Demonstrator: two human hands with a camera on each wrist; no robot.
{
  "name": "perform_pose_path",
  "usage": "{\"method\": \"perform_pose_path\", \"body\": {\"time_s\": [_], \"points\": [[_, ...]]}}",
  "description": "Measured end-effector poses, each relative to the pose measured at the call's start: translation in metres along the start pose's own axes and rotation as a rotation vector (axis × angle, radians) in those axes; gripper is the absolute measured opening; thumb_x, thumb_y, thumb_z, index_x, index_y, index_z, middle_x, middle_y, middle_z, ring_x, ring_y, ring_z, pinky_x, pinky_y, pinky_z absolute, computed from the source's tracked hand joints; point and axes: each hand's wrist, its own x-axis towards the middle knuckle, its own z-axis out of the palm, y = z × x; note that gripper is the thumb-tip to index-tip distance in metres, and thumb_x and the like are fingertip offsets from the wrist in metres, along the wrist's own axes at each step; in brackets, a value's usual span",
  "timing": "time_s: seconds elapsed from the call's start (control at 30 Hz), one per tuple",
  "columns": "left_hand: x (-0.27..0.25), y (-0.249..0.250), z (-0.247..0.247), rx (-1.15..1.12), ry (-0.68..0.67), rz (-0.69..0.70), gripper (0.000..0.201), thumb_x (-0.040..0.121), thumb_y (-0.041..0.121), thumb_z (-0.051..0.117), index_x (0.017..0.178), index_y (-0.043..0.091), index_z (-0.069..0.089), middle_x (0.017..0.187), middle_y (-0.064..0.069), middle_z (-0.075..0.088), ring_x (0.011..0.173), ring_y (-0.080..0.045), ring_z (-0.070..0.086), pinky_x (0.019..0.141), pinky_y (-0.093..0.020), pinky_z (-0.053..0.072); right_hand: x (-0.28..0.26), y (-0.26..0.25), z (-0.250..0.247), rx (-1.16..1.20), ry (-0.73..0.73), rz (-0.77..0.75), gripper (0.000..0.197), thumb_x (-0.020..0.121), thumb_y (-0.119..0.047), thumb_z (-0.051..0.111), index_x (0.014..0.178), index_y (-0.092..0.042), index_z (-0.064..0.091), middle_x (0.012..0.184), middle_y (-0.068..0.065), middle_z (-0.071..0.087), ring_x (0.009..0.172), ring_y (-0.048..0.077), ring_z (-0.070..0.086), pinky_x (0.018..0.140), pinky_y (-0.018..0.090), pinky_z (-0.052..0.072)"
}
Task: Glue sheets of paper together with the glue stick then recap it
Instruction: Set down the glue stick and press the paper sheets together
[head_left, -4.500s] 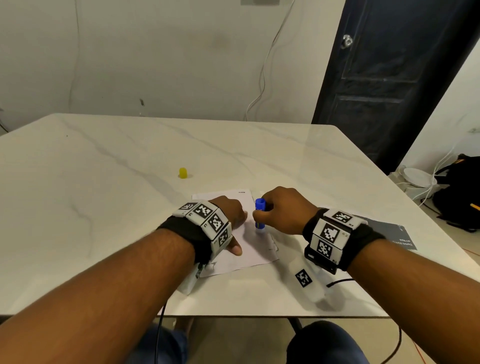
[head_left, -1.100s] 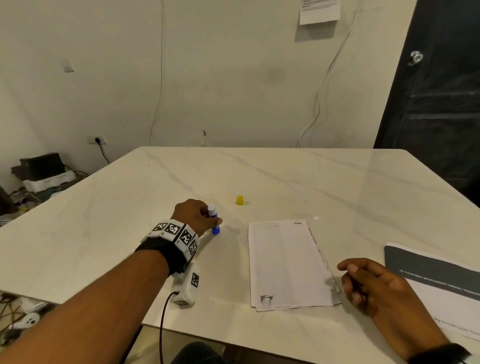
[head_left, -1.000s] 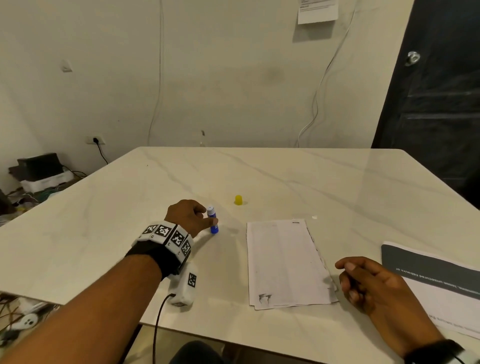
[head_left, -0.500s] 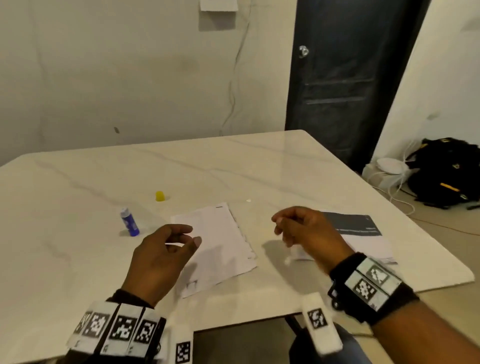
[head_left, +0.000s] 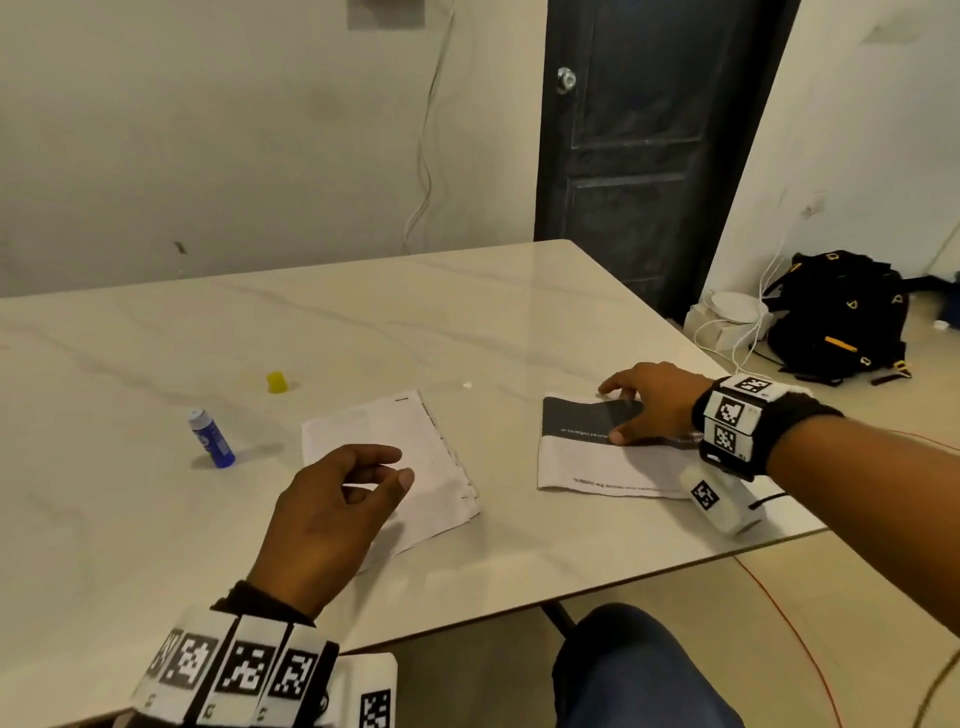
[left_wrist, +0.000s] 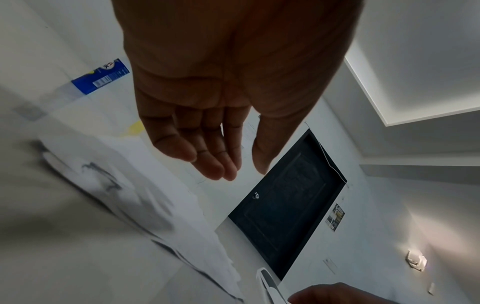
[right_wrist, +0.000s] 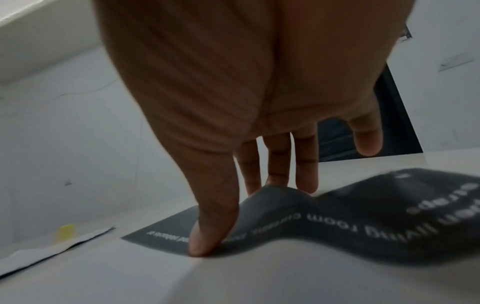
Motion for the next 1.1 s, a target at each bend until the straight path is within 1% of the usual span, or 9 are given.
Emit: {"method": "perform_pose_path", "body": {"time_s": [0.13, 0.27, 0.47, 0.6, 0.73, 0.83, 0.9, 1.03, 1.1], "points": [[-0.003, 0.002, -0.004, 0.002, -0.016, 0.0, 0.029, 0.085, 0.044, 0.065, 0.112, 0.034, 0.065, 0.101, 0.01, 0.071, 0.091, -0.012, 0.068, 0.084, -0.036, 0.058, 0.002, -0.003, -0.006, 0.033, -0.007, 0.033, 0.059, 0.075, -0.045, 0.081, 0.127, -0.027, 0.059, 0.118, -0.002, 0.06, 0.102, 0.018, 0.053, 0.098, 0.036, 0.047], [-0.004, 0.004, -0.006, 0.002, -0.019, 0.01, 0.028, 0.085, 0.044, 0.065, 0.112, 0.034, 0.066, 0.101, 0.009, 0.071, 0.091, -0.013, 0.069, 0.085, -0.036, 0.058, -0.008, -0.015, -0.02, 0.051, 0.156, -0.023, 0.015, 0.081, -0.035, 0.077, 0.092, -0.03, 0.068, 0.105, -0.003, 0.065, 0.092, 0.016, 0.055, 0.091, 0.037, 0.05], [-0.007, 0.008, -0.006, -0.036, -0.05, 0.078, 0.031, 0.086, 0.047, 0.059, 0.111, 0.032, 0.067, 0.097, 0.008, 0.074, 0.085, -0.01, 0.07, 0.079, -0.03, 0.059, -0.056, -0.061, -0.056, 0.133, 0.709, -0.261, 0.011, 0.084, -0.038, 0.073, 0.083, -0.033, 0.062, 0.087, -0.008, 0.056, 0.088, 0.017, 0.054, 0.091, 0.053, 0.048], [-0.004, 0.019, -0.01, -0.515, -0.16, -0.092, 0.053, 0.083, 0.06, 0.045, 0.113, 0.023, 0.068, 0.099, -0.005, 0.077, 0.09, -0.025, 0.074, 0.077, -0.042, 0.059, -0.098, -0.103, -0.043, 0.2, 0.97, -0.483, 0.006, 0.085, -0.034, 0.074, 0.088, -0.03, 0.07, 0.092, -0.01, 0.06, 0.094, 0.009, 0.048, 0.101, 0.061, 0.037], [-0.006, 0.026, -0.023, -1.021, -0.308, -0.293, 0.069, 0.08, 0.071, 0.042, 0.124, 0.021, 0.057, 0.117, -0.018, 0.071, 0.104, -0.036, 0.07, 0.07, -0.041, 0.059, -0.122, -0.132, -0.011, 0.225, 0.997, -0.674, 0.003, 0.085, -0.027, 0.074, 0.088, -0.026, 0.073, 0.1, -0.006, 0.067, 0.105, 0.014, 0.056, 0.112, 0.064, 0.024], [-0.005, 0.022, -0.028, -1.002, -0.156, -0.219, 0.043, 0.088, 0.032, 0.062, 0.129, 0.021, 0.055, 0.115, -0.013, 0.073, 0.1, -0.03, 0.072, 0.066, -0.037, 0.061, -0.125, -0.137, 0.01, 0.181, 1.007, -0.786, 0.003, 0.086, -0.028, 0.075, 0.083, -0.026, 0.076, 0.102, -0.007, 0.069, 0.109, 0.018, 0.06, 0.111, 0.065, 0.022], [-0.004, 0.016, -0.031, -0.85, -0.043, -0.136, 0.056, 0.088, 0.013, 0.065, 0.137, 0.035, 0.047, 0.117, -0.004, 0.073, 0.103, -0.027, 0.071, 0.072, -0.04, 0.061, -0.124, -0.135, 0.019, 0.214, 0.997, -0.819, 0.008, 0.085, -0.037, 0.076, 0.086, -0.03, 0.076, 0.112, -0.007, 0.067, 0.116, 0.02, 0.057, 0.11, 0.064, 0.024], [-0.009, 0.016, -0.044, -0.6, 0.139, 0.017, 0.075, 0.092, 0.012, 0.063, 0.135, 0.063, 0.03, 0.122, 0.006, 0.07, 0.111, -0.022, 0.067, 0.084, -0.053, 0.058, -0.113, -0.128, 0.029, 0.551, 0.894, -0.589, 0.053, 0.076, -0.062, 0.073, 0.122, -0.038, 0.062, 0.138, -0.013, 0.047, 0.13, 0.012, 0.039, 0.107, 0.035, 0.034], [-0.011, 0.02, -0.048, -0.505, 0.166, 0.056, 0.081, 0.092, 0.016, 0.063, 0.134, 0.07, 0.021, 0.126, 0.01, 0.067, 0.112, -0.019, 0.066, 0.087, -0.053, 0.056, -0.099, -0.122, 0.035, 0.778, 0.764, -0.391, 0.066, 0.077, -0.063, 0.072, 0.135, -0.042, 0.048, 0.142, -0.015, 0.042, 0.131, 0.01, 0.039, 0.103, 0.032, 0.039]]}}
